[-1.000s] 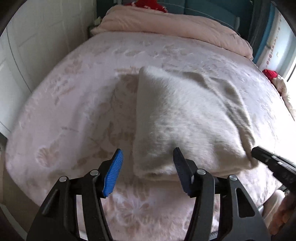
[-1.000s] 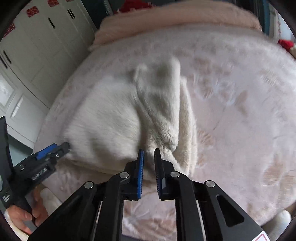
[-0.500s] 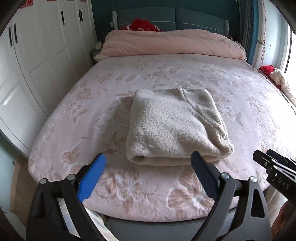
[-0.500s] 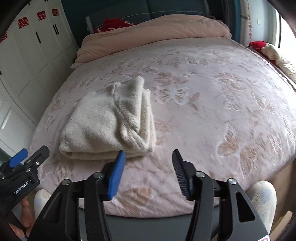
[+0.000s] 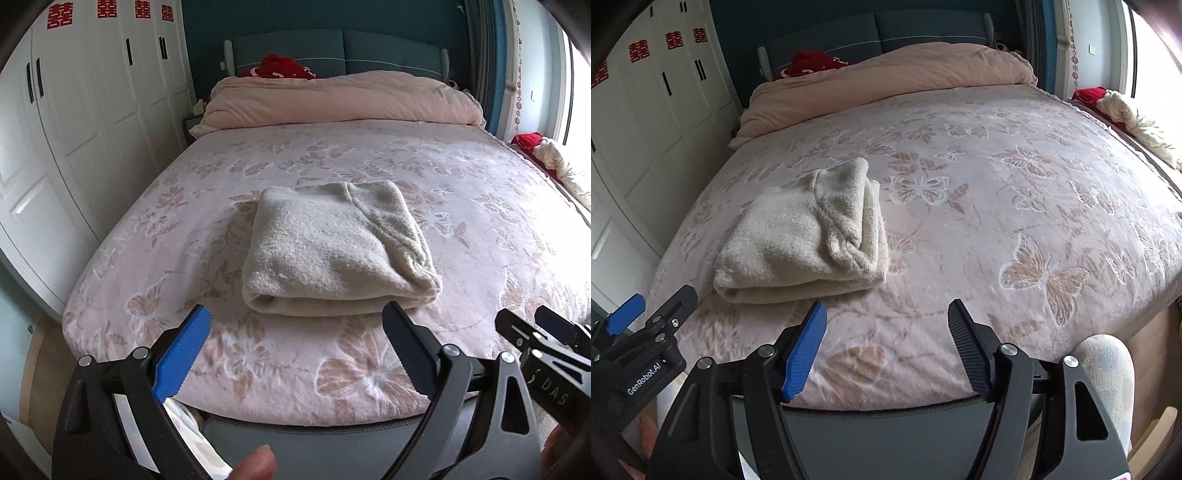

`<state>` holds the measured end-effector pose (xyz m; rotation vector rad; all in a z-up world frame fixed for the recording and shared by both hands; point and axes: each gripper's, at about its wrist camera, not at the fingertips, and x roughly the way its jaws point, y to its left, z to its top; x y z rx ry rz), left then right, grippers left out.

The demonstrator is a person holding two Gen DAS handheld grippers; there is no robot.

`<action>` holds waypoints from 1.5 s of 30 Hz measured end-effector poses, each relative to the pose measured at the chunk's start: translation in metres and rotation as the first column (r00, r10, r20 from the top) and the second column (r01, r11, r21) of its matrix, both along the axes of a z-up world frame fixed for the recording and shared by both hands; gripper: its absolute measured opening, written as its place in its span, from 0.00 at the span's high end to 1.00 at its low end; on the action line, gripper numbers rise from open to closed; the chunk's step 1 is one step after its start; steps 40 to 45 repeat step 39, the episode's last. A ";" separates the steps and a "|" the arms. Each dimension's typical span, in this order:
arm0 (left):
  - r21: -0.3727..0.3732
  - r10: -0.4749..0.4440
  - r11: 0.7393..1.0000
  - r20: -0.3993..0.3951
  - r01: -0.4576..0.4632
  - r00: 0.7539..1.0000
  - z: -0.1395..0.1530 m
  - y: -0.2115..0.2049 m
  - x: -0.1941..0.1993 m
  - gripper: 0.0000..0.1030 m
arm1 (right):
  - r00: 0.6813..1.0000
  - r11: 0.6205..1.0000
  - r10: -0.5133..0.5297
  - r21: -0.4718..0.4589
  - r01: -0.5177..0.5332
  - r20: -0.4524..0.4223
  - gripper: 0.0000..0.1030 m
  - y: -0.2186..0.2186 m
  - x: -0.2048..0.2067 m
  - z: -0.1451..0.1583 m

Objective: Fold small clothes

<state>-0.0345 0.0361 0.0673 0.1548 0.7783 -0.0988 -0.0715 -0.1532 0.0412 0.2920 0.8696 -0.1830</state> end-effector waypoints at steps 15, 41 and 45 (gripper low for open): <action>0.040 0.022 0.999 -0.015 -0.021 1.000 -0.010 -0.007 -0.005 0.11 | 1.000 0.998 -0.003 -0.055 0.003 -0.003 0.32 0.021 -0.007 -0.004; 0.042 0.046 0.998 -0.016 -0.045 0.999 -0.013 -0.009 -0.005 0.12 | 1.000 0.998 -0.001 -0.070 0.001 -0.001 0.30 0.029 -0.009 -0.001; 0.042 0.046 0.998 -0.016 -0.045 0.999 -0.013 -0.009 -0.005 0.12 | 1.000 0.998 -0.001 -0.070 0.001 -0.001 0.30 0.029 -0.009 -0.001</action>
